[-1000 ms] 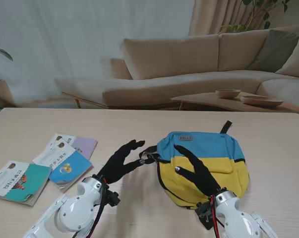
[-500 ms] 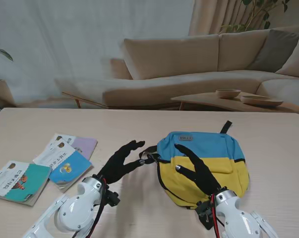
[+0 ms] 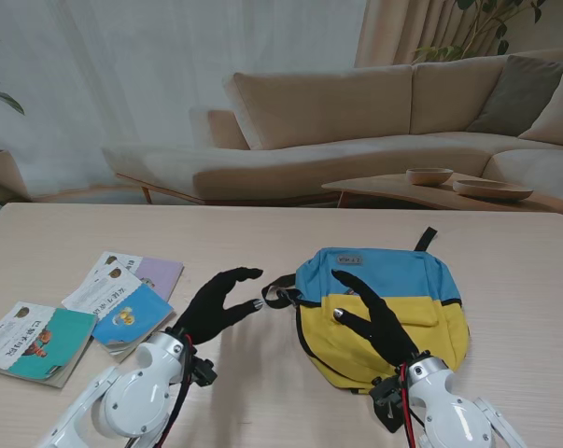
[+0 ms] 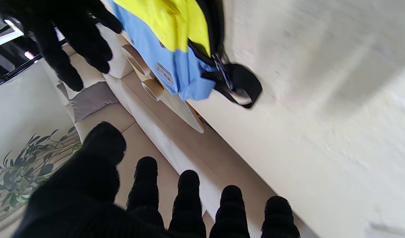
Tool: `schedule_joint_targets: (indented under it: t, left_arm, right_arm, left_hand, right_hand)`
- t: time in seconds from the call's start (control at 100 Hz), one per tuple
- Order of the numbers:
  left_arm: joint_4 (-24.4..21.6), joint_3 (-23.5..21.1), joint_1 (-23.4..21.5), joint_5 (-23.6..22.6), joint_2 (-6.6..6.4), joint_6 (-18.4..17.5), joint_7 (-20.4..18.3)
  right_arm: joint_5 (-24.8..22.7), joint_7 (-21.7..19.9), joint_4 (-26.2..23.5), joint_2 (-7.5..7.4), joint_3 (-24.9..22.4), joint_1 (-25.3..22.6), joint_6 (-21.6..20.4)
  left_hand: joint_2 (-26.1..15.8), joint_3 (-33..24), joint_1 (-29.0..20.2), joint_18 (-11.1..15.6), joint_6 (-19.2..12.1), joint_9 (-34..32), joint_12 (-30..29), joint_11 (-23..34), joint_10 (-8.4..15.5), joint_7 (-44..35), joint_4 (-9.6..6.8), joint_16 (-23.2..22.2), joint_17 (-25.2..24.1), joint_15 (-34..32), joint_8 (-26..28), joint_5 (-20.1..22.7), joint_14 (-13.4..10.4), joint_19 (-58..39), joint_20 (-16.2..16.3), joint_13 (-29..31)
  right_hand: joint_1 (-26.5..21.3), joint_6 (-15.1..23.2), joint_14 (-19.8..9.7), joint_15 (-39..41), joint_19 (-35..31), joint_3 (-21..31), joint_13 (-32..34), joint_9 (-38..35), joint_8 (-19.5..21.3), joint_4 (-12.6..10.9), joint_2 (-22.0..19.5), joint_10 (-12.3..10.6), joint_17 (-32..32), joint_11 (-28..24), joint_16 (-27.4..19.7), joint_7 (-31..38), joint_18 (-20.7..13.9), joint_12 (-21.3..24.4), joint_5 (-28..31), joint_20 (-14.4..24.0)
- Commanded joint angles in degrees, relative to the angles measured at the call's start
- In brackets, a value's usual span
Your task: Pack books into the school bag then zip close the school bag
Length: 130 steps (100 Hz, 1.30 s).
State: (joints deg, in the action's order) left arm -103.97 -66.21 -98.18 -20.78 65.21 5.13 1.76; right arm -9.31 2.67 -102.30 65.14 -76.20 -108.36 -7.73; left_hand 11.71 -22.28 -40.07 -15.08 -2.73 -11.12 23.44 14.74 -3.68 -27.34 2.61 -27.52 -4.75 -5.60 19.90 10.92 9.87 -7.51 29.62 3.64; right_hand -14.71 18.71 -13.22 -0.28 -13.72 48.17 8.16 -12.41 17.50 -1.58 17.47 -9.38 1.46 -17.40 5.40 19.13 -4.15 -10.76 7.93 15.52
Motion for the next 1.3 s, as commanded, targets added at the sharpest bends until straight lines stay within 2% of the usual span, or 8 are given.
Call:
schedule_joint_targets:
  t: [0.0,0.14,0.54,0.68,0.84,1.02,1.23,1.29]
  left_arm:
    - [-0.8,-2.0,-0.7,-1.0,-0.40,-1.1,-0.5]
    - [-1.8,-7.6,-1.4,-4.5,-1.81,-0.9,-6.1]
    - [0.6,-22.1,-1.0,-16.5,-4.45,-1.0,-16.8]
    - [1.8,-26.7,-1.3,-21.8,-5.36,-4.2,-20.1]
    - [5.0,-30.6,-0.7,-27.1,-6.07,-8.1,-21.6]
    - [9.3,-32.7,1.3,-30.3,-6.88,-9.4,-24.1]
    - [16.2,-33.9,4.0,-34.6,-7.44,-11.7,-22.5]
    - [18.0,-34.1,4.7,-35.9,-7.58,-12.1,-21.8]
  right_arm:
    - [0.2,-0.7,-0.5,0.46,-0.2,-0.7,-0.2]
    - [1.0,-0.9,-2.6,0.48,-0.7,-1.9,0.9]
    - [1.6,-1.2,-2.7,0.47,-0.5,-1.7,1.4]
    - [1.5,-1.2,-2.8,0.48,-0.6,-1.7,1.5]
    - [1.1,-1.1,-2.7,0.49,-0.6,-1.6,1.6]
    - [0.5,-0.9,-2.7,0.49,-0.7,-1.4,2.0]
    - [-0.1,-0.5,-2.5,0.55,-0.7,-1.1,2.5]
    - [-0.2,-0.3,-2.4,0.60,-0.7,-1.0,2.7]
  left_hand:
    - [1.7,-3.7,1.4,-1.8,1.0,-2.3,2.2,2.6,-1.2,-2.6,-1.03,-3.4,-0.1,-3.1,2.5,-2.7,1.4,-3.8,7.6,2.2]
    - [1.8,-3.6,0.5,-2.0,0.8,-1.4,2.9,3.6,-0.7,-2.4,-0.75,-4.1,1.2,-4.9,2.7,-2.7,1.2,-4.6,10.8,1.7]
    - [1.3,-1.7,-0.5,-0.7,-0.8,0.2,1.4,1.4,0.7,-1.1,-0.97,-1.2,-0.1,-4.0,3.4,-2.8,-0.4,-2.7,11.0,-0.4]
    - [1.5,-1.8,-0.7,-0.5,-1.7,0.2,1.2,1.2,1.6,-0.6,-1.02,-0.7,-0.3,-3.6,3.5,-2.9,-1.2,-2.3,10.7,-0.3]
    - [2.1,-2.7,-1.0,-0.4,-2.7,0.0,1.2,1.3,2.1,-0.1,-1.06,-0.5,0.0,-3.5,3.6,-2.8,-1.7,-2.1,10.5,0.1]
    - [2.4,-3.8,-0.8,-0.1,-3.3,0.0,1.3,1.3,2.6,0.6,-0.86,-0.3,0.3,-3.5,3.7,-2.8,-2.2,-2.0,10.2,0.2]
    - [3.8,-7.1,-0.8,0.5,-3.9,-0.4,1.8,2.5,3.4,0.1,-0.44,-0.3,0.5,-3.8,4.8,-2.7,-2.8,-1.9,9.8,0.4]
    - [4.5,-7.9,-1.1,0.8,-4.0,-0.7,1.9,2.8,4.6,-0.3,-0.34,-0.2,0.4,-3.8,5.0,-2.5,-2.9,-1.8,9.6,0.4]
  right_hand:
    - [-0.9,0.4,-1.3,0.9,2.0,1.5,-1.3,0.7,-0.9,1.4,0.3,-1.6,-0.3,-0.9,0.4,1.1,-1.2,-0.6,-1.1,1.0]
    - [-1.0,0.4,-1.3,1.0,1.7,1.8,-1.3,0.7,-1.1,1.6,0.3,-1.6,-0.2,-1.2,0.4,1.9,-1.3,-0.8,-1.2,1.1]
    - [-1.0,0.3,-1.3,1.0,1.2,1.9,-1.4,0.8,-1.9,1.7,0.4,-1.5,0.0,-1.5,0.3,3.5,-1.3,-0.8,-1.5,1.1]
    - [-1.0,0.3,-1.3,1.0,1.1,2.0,-1.4,0.8,-2.2,1.7,0.5,-1.6,0.0,-1.5,0.3,3.8,-1.3,-0.9,-1.5,1.0]
    - [-1.1,0.3,-1.3,1.1,1.0,2.0,-1.3,0.8,-2.5,1.7,0.5,-1.5,0.1,-1.6,0.3,4.2,-1.3,-0.9,-1.5,0.9]
    - [-1.0,0.2,-1.2,1.0,0.9,2.0,-1.4,0.8,-2.7,1.7,0.5,-1.5,0.1,-1.5,0.3,4.5,-1.3,-0.8,-1.5,0.9]
    - [-1.0,0.3,-1.2,1.0,0.7,2.0,-1.4,0.8,-3.0,1.7,0.5,-1.5,0.1,-1.5,0.2,4.8,-1.3,-0.8,-1.5,0.8]
    - [-1.0,0.3,-1.3,1.1,0.7,2.1,-1.3,0.8,-3.0,1.7,0.5,-1.6,0.1,-1.6,0.2,4.9,-1.3,-0.8,-1.4,0.7]
